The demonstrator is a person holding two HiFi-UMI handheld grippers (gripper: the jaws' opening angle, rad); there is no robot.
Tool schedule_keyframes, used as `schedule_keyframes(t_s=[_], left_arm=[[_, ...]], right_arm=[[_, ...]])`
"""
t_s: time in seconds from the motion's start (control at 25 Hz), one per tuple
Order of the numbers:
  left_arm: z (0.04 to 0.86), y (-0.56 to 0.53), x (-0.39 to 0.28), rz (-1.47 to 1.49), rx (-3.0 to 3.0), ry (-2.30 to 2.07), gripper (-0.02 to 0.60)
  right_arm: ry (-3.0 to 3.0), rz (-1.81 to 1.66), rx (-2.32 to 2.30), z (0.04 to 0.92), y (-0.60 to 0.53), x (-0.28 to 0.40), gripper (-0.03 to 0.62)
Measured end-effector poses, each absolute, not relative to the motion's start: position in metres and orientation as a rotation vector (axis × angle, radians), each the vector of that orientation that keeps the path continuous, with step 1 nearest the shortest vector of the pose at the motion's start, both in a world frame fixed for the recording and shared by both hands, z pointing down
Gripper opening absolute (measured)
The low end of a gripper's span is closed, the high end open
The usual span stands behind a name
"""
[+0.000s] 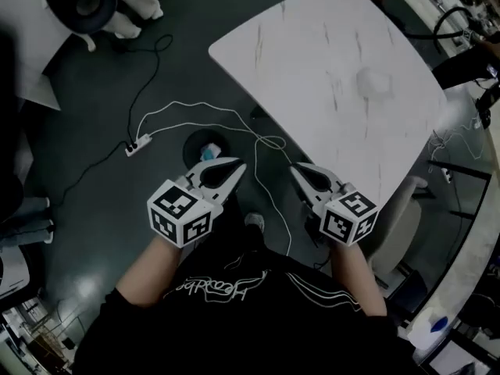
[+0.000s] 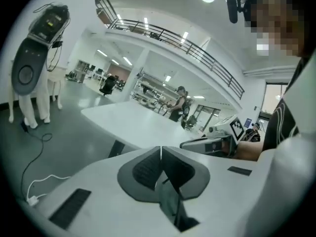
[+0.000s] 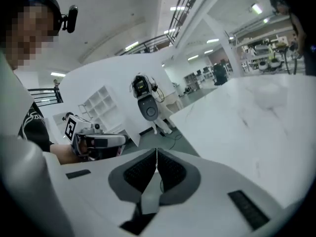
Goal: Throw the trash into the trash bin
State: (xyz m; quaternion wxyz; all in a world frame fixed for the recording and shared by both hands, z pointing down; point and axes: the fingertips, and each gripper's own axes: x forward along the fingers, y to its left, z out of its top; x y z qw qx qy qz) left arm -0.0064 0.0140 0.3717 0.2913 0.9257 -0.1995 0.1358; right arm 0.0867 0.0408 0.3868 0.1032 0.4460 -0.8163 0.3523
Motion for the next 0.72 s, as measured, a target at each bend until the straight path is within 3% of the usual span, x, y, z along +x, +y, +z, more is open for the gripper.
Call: schedule_keyframes(t_s=[0.32,0.72], left_arm=[[0.237,0.057,0.080,0.195,2.688,-0.333,0.005],[0.190,0.102,0.154,0.300,2.811,-0.135,0.005]], right_arm=[[-2.461,0.720,1.604,0.263,0.093,0.162,0.032],[-2.440,0.596,1.880,0.201,0.164,0.238,0.032]])
